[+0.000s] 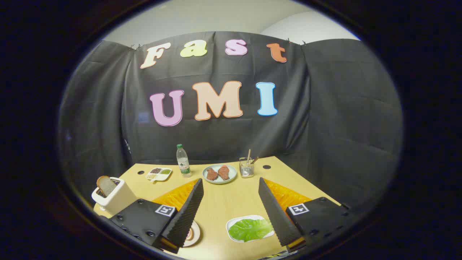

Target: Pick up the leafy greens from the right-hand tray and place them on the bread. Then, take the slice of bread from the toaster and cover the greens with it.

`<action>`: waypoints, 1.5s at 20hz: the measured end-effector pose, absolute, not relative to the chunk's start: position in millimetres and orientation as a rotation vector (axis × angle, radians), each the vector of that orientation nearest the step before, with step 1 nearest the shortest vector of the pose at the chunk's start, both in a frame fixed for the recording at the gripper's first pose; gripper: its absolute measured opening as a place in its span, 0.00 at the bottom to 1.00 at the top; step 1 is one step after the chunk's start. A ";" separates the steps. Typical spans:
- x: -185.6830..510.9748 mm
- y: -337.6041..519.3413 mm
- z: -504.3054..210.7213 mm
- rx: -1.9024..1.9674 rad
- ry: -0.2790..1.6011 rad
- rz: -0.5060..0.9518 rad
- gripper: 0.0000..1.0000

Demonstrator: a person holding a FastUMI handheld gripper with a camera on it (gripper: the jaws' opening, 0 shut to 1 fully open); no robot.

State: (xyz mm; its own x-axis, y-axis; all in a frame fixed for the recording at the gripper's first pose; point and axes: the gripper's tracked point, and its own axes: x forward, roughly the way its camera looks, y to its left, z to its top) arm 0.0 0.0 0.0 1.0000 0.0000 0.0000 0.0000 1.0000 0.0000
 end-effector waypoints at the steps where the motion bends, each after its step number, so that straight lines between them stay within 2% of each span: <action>1: 1.2 -0.2 -0.9 -0.002 0.003 0.001 0.97; 20: 29.7 -70.9 -13.2 0.020 0.054 0.004 0.97; 30: 67.0 -154.3 -95.7 0.102 0.293 0.037 0.97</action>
